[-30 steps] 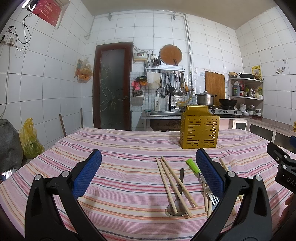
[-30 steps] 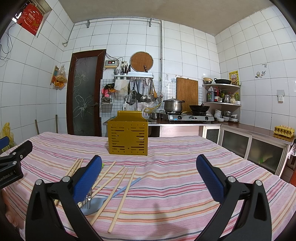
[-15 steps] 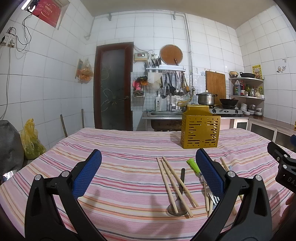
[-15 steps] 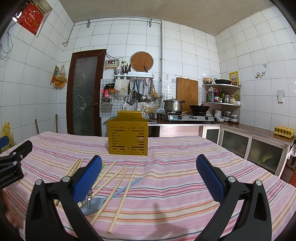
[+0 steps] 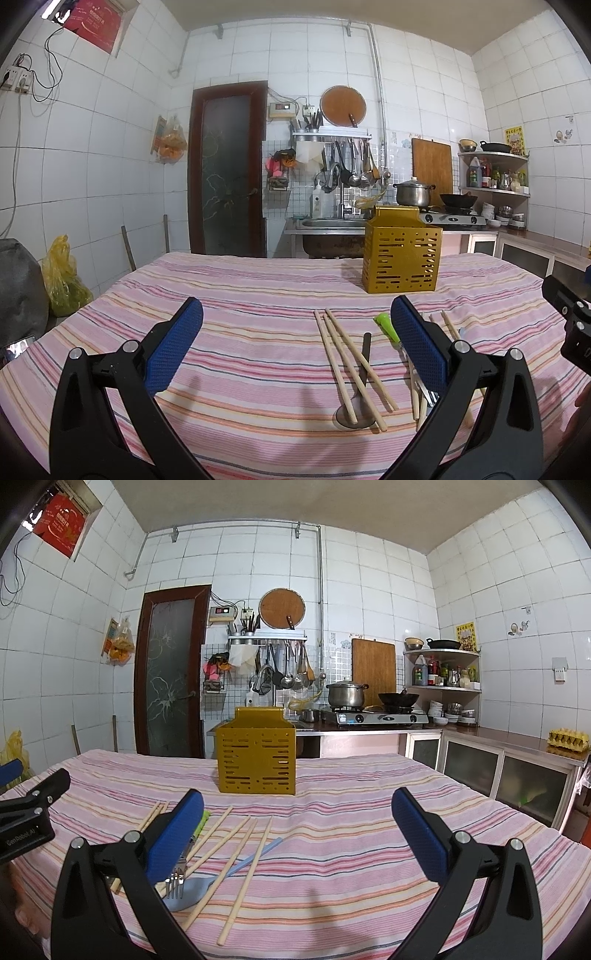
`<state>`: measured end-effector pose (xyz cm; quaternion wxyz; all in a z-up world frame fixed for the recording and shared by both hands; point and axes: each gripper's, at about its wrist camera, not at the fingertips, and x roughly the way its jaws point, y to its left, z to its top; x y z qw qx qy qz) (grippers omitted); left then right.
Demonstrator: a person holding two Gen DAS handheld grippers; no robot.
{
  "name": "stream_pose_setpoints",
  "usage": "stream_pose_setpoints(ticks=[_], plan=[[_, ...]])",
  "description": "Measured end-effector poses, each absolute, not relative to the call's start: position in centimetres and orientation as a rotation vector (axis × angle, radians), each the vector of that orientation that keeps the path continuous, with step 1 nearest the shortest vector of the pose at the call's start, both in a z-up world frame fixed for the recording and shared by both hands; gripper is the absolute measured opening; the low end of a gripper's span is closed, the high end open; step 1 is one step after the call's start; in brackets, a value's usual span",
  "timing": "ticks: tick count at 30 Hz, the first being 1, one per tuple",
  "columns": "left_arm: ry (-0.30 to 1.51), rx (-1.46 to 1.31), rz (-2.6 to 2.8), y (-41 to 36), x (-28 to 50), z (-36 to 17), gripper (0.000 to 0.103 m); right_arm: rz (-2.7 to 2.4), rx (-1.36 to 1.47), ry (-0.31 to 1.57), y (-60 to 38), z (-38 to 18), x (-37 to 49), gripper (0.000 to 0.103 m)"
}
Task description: Organize utensils
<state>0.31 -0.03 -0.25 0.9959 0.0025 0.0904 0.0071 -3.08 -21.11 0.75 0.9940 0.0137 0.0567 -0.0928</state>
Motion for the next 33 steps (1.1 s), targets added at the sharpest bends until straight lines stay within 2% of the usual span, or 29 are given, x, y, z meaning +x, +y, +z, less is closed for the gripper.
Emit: stream_pose_setpoints(ticks=[25, 33], plan=[[0.355, -0.023, -0.019, 0.4, 2.8, -0.8, 0.098, -0.155, 0.155, 0.198, -23.5, -0.3, -1.4, 0.099], [0.573, -0.097, -0.111, 1.6, 6.9, -1.4, 0.098, -0.121, 0.145, 0.41, -23.2, -1.0, 2.7, 0.099]])
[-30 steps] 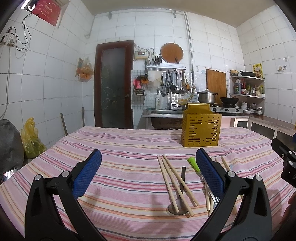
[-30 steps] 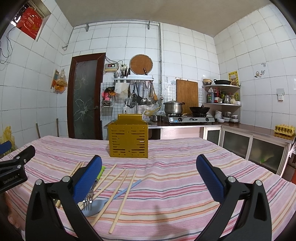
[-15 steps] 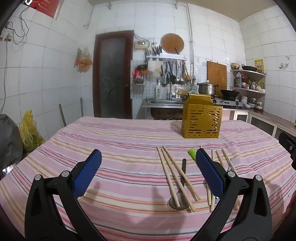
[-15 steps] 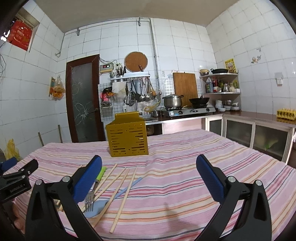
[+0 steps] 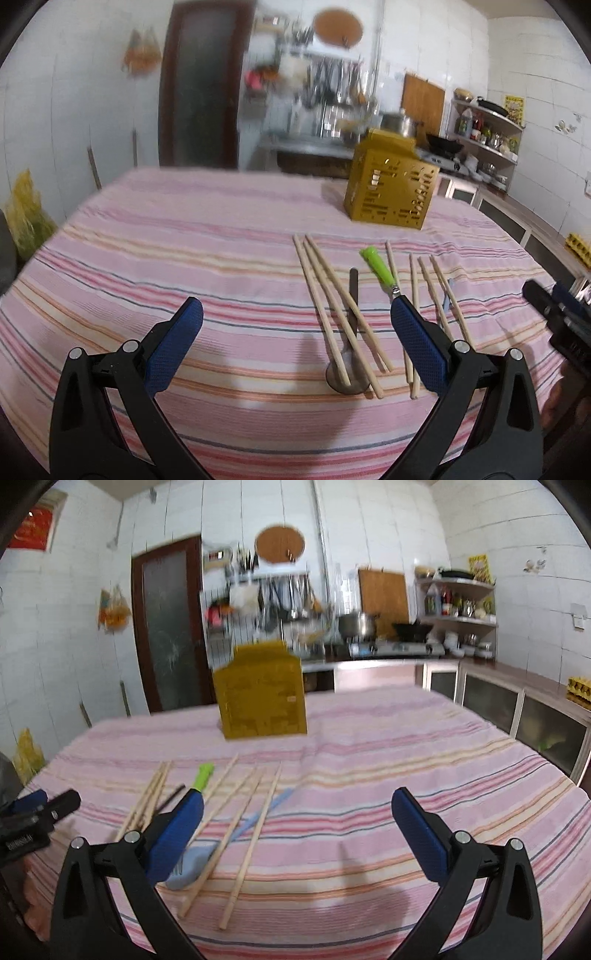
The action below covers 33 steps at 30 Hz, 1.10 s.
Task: Organize utensils
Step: 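Move the left tool toward the wooden chopsticks while the right tool approaches other chopsticks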
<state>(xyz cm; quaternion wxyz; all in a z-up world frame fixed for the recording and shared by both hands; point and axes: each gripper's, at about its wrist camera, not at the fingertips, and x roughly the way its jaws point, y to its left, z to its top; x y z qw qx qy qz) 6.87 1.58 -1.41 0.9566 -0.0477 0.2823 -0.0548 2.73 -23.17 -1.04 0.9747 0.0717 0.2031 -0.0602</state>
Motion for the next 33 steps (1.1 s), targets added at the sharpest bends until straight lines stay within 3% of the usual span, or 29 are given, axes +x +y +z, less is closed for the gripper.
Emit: stream_pose_setpoints(ticks=[13, 25, 33], plan=[[0.711, 0.009, -0.019, 0.9, 17.5, -0.1, 0.098, -0.197, 0.087, 0.681, -22.9, -1.2, 13.6, 0.099], [0.874, 0.034, 0.02, 0.2, 23.3, -6.2, 0.098, -0.244, 0.085, 0.804, -23.5, -5.3, 17.6, 0.099], [0.928, 0.051, 0.007, -0.3, 24.3, -7.6, 0.098, -0.25, 0.092, 0.834, -23.7, -6.0, 18.3, 0.099]])
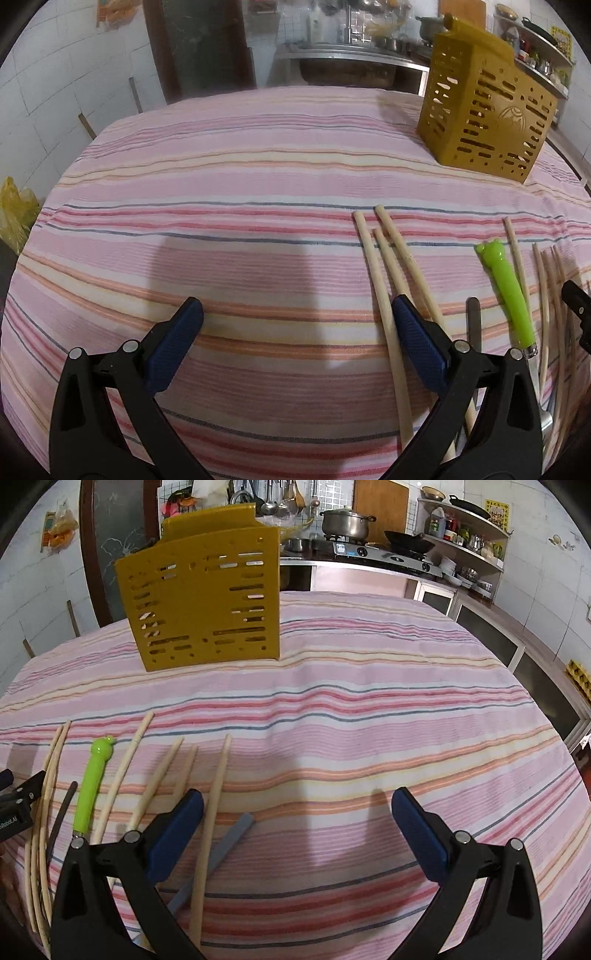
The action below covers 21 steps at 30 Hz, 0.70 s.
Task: Organize utensils
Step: 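Move the left tool toward the wooden chopsticks while the right tool approaches other chopsticks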
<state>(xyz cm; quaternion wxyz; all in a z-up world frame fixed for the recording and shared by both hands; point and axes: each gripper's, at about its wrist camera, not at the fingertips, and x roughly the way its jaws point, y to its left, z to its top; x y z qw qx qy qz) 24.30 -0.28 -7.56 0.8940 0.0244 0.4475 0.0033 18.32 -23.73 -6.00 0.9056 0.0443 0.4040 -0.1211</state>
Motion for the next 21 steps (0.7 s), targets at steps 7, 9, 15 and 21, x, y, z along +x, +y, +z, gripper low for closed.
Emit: stream_pose_setpoints(ticks=[7, 9, 15, 21], plan=[[0.944, 0.036, -0.001, 0.2, 24.3, -7.9, 0.099, -0.246, 0.085, 0.881, -23.6, -6.7, 18.9, 0.099], [0.943, 0.028, -0.005, 0.3, 24.2, -8.0, 0.099, -0.24, 0.097, 0.9, -23.7, -6.9, 19.1, 0.099], [0.951, 0.035, -0.003, 0.2, 24.3, -7.9, 0.099, -0.221, 0.135, 0.929, -24.1, -7.3, 19.3, 0.1], [0.943, 0.033, -0.011, 0.2, 24.6, -7.7, 0.098, -0.21, 0.13, 0.943, -24.1, -7.2, 19.7, 0.1]])
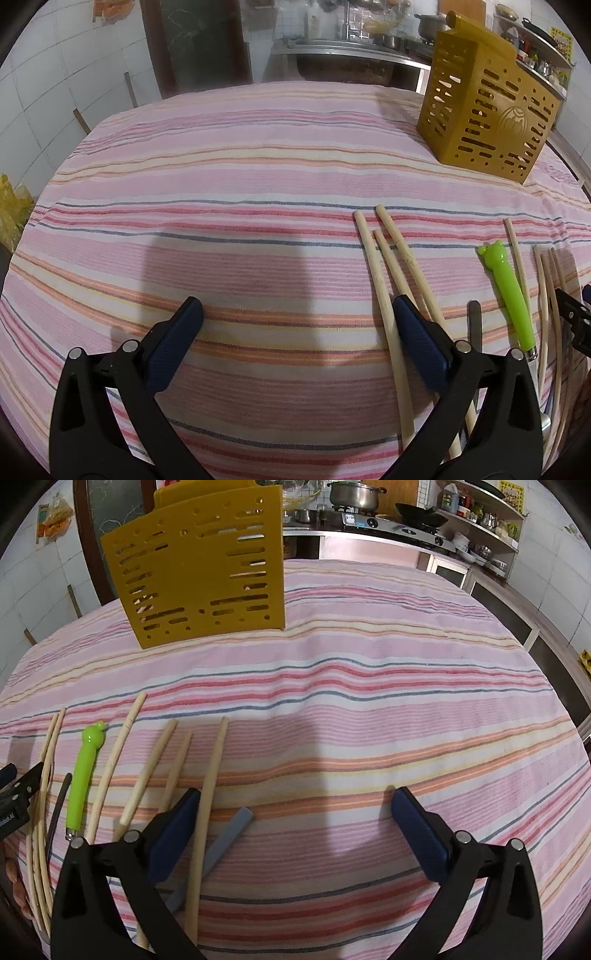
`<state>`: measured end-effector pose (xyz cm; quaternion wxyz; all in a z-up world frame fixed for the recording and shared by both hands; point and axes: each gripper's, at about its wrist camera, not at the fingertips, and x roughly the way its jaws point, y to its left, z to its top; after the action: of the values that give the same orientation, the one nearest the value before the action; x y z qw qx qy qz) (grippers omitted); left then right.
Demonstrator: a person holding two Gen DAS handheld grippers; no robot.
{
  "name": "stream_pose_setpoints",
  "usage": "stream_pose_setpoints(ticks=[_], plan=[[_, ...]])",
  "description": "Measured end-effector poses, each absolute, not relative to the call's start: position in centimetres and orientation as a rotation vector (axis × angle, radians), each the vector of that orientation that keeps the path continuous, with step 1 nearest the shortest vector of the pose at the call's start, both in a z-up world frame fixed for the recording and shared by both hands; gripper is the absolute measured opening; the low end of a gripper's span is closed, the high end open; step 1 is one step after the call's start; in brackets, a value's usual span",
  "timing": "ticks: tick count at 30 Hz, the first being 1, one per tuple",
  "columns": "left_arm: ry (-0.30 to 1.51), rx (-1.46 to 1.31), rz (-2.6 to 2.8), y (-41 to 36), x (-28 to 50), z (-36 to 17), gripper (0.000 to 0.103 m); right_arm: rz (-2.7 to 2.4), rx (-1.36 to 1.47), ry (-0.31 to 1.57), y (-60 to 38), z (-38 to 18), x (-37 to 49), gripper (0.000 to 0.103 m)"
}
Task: Organize utensils
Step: 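Move the left tool toward the wooden chopsticks while the right tool approaches other chopsticks, then close the left tool on a wooden chopstick while the right tool grasps another chopstick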
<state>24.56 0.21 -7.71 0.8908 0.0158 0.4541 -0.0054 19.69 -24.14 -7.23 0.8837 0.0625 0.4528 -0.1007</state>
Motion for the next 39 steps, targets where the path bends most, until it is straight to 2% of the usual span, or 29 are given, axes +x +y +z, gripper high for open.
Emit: stream_pose_setpoints(ticks=[1, 2, 3, 5, 7, 9, 11, 14, 16, 18, 21, 27, 31, 39], plan=[[0.94, 0.03, -0.008, 0.2, 24.6, -7.6, 0.097, -0.221, 0.116, 0.921, -23.8, -7.2, 19.4, 0.099], [0.937, 0.029, -0.004, 0.2, 24.6, -7.5, 0.092, -0.23, 0.096, 0.905, -23.5, -7.1, 19.2, 0.098], [0.926, 0.03, -0.005, 0.1, 24.5, -7.3, 0.088, -0.231, 0.08, 0.893, -23.2, -7.0, 19.1, 0.09], [0.914, 0.033, -0.016, -0.3, 24.3, -6.9, 0.071, -0.209, 0.057, 0.871, -22.4, -6.6, 19.0, 0.074], [0.914, 0.04, -0.025, -0.8, 24.2, -6.8, 0.066, -0.2, 0.045, 0.87, -21.8, -6.5, 19.0, 0.068], [0.919, 0.058, -0.031, -1.6, 24.1, -6.8, 0.065, -0.191, 0.052, 0.868, -21.5, -6.4, 19.0, 0.052], [0.914, 0.076, -0.041, -2.2, 24.0, -6.8, 0.055, -0.183, 0.069, 0.866, -21.3, -6.1, 19.0, 0.04], [0.923, 0.079, -0.068, -2.7, 24.2, -6.6, 0.049, -0.183, 0.083, 0.871, -21.0, -5.9, 19.2, 0.037], [0.941, 0.064, -0.087, -2.9, 24.8, -6.6, 0.047, -0.183, 0.089, 0.869, -21.3, -5.8, 19.4, 0.031], [0.956, 0.04, -0.097, -2.7, 25.3, -6.6, 0.043, -0.186, 0.093, 0.866, -21.2, -5.7, 19.6, 0.02], [0.974, 0.031, -0.109, -2.7, 26.0, -6.6, 0.038, -0.188, 0.105, 0.869, -21.2, -5.7, 19.9, 0.013], [1.001, 0.036, -0.131, -3.0, 27.0, -6.5, 0.024, -0.203, 0.101, 0.868, -21.5, -5.4, 20.7, 0.008], [1.008, 0.051, -0.139, -3.2, 27.5, -6.3, 0.007, -0.208, 0.086, 0.878, -21.4, -5.3, 21.6, 0.007], [0.952, -0.005, -0.155, -2.2, 25.4, -4.7, 0.005, -0.18, 0.128, 0.815, -22.0, -3.3, 20.3, 0.006]])
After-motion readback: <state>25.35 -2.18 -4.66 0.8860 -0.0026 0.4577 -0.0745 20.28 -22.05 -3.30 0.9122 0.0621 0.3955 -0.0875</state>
